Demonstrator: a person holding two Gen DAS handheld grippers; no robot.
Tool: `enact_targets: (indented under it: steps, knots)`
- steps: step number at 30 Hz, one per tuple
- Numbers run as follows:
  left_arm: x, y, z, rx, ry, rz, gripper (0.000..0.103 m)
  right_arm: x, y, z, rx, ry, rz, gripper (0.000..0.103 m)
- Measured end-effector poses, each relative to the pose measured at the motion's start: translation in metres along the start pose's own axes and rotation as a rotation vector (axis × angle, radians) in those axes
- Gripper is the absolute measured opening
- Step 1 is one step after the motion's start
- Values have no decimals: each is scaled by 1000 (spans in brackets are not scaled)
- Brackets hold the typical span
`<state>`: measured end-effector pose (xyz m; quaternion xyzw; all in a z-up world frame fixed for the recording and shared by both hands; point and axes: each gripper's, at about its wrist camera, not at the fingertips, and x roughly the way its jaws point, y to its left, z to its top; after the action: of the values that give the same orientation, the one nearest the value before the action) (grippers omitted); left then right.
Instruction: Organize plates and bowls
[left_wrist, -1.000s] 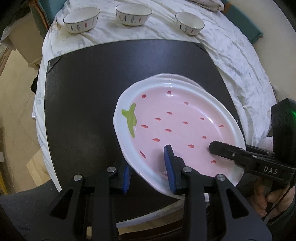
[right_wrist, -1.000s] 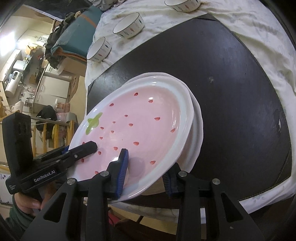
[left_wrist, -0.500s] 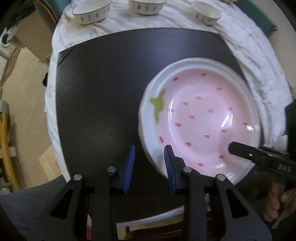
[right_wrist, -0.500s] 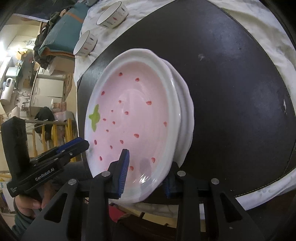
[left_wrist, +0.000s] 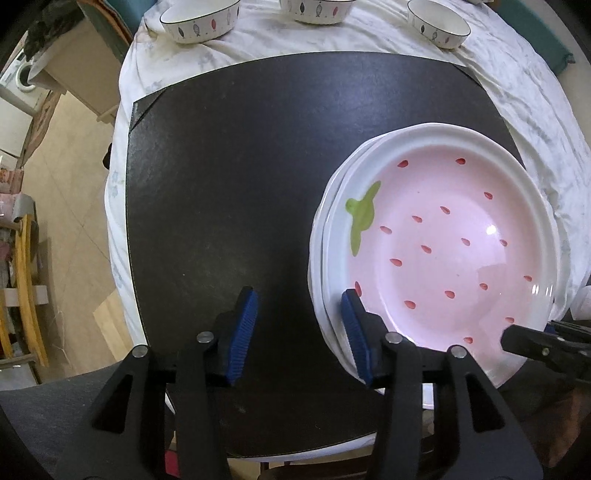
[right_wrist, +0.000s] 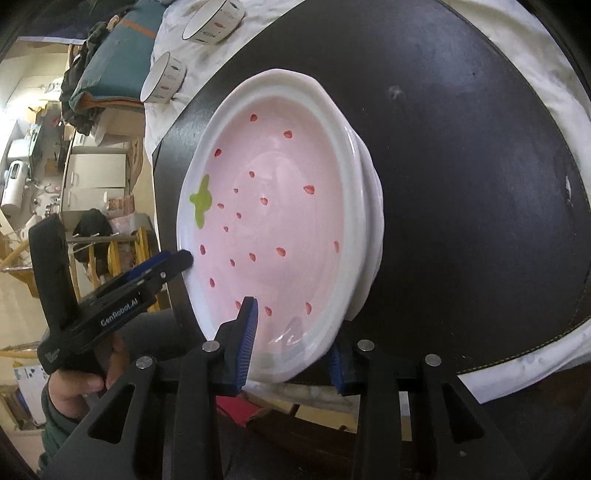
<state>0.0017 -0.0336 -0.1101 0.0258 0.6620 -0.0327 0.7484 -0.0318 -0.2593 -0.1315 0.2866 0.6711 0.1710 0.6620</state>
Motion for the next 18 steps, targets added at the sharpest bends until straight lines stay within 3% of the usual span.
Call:
enact_targets:
  steps: [7,10,13,14,16,18]
  knots:
    - [-2,-3,1,-1,0,-25,44,-12,-6,-3,26,-8,7,35]
    - [0,-2,3,-16,12,-18,44,-17,-11,-1,34,-32,-62,43]
    - [4,3,6,-57,34,-74,44,-22,-17,2,59,-66,-73,44]
    - [3,3,7,-63,35,-85,47,-24,-17,5,57,-84,-70,46]
    - [3,2,7,-65,35,-103,49,-30,-16,9,49,-132,-82,69]
    - [5,2,6,-72,43,-119,49,-35,-16,11,51,-173,-69,71]
